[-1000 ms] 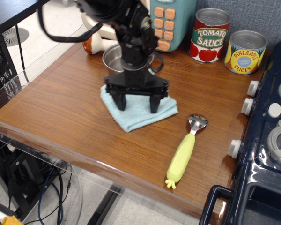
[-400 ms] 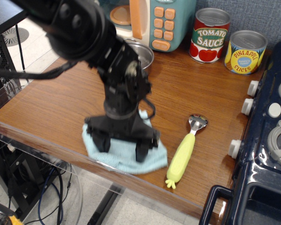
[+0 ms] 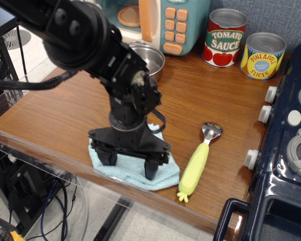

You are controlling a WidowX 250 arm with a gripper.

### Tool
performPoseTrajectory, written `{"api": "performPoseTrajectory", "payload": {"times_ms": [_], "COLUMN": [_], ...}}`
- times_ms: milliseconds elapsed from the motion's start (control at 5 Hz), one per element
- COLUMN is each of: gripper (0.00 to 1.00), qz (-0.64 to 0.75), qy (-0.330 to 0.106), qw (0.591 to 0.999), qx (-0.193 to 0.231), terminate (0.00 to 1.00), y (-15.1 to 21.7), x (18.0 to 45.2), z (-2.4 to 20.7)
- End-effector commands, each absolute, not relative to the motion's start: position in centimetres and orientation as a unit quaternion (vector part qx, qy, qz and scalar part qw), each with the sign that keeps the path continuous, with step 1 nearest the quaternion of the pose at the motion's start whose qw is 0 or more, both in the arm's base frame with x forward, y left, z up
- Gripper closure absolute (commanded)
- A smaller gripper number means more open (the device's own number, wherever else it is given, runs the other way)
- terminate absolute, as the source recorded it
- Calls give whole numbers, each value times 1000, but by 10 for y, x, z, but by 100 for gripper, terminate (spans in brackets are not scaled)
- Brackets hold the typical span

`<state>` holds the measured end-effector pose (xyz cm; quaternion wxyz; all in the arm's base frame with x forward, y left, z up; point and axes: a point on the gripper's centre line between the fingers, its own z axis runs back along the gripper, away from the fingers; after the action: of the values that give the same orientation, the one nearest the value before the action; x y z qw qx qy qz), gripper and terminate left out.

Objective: PICK UP THE WHITE TOWEL AND KEEP ANOTHER SIDE OF THE TABLE

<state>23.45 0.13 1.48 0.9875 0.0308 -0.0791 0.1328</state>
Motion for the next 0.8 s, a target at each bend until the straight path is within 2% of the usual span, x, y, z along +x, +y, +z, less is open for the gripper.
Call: {"api": "performPoseTrajectory", "payload": {"times_ms": [0,400,600], "gripper": [0,0,0], "qz": [153,144,130], "qy": [-137,-172,-164], "qw": [979,974,978], "qx": [16,2,1], "terminate": [0,0,0], "y": [10,5,5], "x": [257,257,254], "z": [55,102,106]}}
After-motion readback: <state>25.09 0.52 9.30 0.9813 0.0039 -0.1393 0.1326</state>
